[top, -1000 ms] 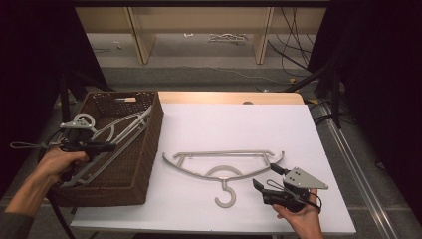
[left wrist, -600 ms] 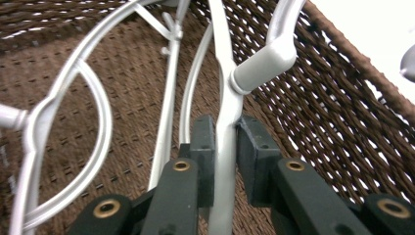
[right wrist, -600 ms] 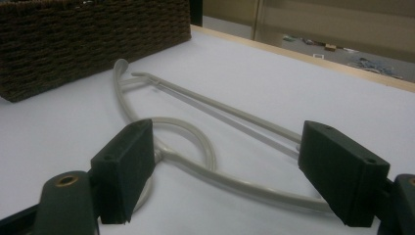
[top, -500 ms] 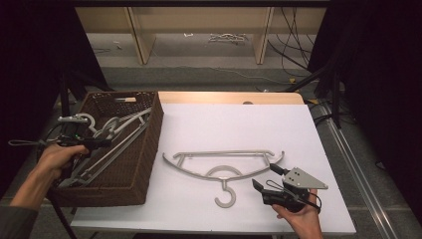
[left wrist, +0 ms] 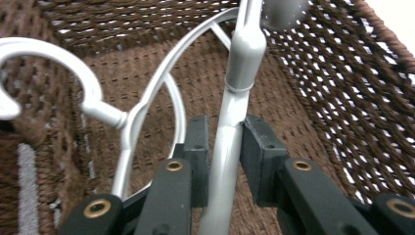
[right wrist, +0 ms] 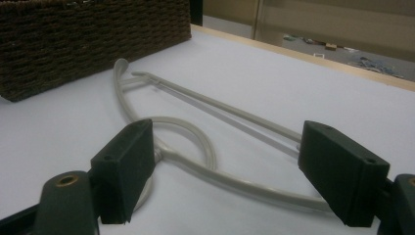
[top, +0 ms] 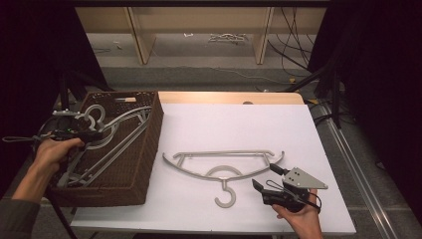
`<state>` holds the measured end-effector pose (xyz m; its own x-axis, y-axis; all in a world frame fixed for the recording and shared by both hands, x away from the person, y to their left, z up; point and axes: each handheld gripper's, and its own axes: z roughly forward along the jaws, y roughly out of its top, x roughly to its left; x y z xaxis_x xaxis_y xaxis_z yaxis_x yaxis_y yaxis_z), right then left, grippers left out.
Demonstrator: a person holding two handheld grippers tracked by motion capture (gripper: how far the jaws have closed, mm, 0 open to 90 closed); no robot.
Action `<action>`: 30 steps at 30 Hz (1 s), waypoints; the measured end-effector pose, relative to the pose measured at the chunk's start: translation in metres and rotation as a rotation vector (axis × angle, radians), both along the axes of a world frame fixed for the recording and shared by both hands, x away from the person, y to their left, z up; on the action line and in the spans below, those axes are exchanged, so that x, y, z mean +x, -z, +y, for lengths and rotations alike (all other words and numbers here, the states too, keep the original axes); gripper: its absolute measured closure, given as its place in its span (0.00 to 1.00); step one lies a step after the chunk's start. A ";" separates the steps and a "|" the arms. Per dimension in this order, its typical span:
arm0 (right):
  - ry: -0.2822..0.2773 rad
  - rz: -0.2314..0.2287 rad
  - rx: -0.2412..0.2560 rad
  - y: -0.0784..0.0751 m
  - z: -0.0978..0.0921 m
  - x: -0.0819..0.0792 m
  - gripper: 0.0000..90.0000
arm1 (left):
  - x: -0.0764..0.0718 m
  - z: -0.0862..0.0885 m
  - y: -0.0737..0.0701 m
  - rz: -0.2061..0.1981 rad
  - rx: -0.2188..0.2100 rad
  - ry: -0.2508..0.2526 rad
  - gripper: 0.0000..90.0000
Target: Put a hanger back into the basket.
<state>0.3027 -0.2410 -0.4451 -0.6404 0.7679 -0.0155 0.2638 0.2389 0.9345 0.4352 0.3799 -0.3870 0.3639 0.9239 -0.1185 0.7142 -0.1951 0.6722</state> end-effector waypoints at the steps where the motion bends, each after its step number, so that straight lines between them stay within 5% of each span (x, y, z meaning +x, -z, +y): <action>1: 0.000 -0.001 0.000 0.000 0.000 0.000 0.25 | 0.000 0.001 0.001 -0.002 0.001 -0.002 0.82; 7: -0.001 0.001 0.003 0.000 0.000 0.000 0.25 | 0.005 0.004 0.004 0.009 0.014 -0.033 0.82; 10: -0.005 0.023 0.000 0.000 0.001 -0.001 0.25 | 0.009 0.007 0.007 -0.006 0.010 -0.093 0.81; 22: -0.003 0.008 0.001 0.000 0.000 0.000 0.25 | 0.006 0.010 0.003 0.000 0.038 -0.166 0.58; 26: -0.002 0.007 -0.004 0.000 0.000 0.000 0.25 | 0.002 0.007 -0.003 -0.027 0.022 -0.200 0.51; 30: -0.003 0.017 -0.001 0.000 0.001 0.000 0.25 | -0.005 0.000 -0.013 -0.067 0.025 -0.169 0.48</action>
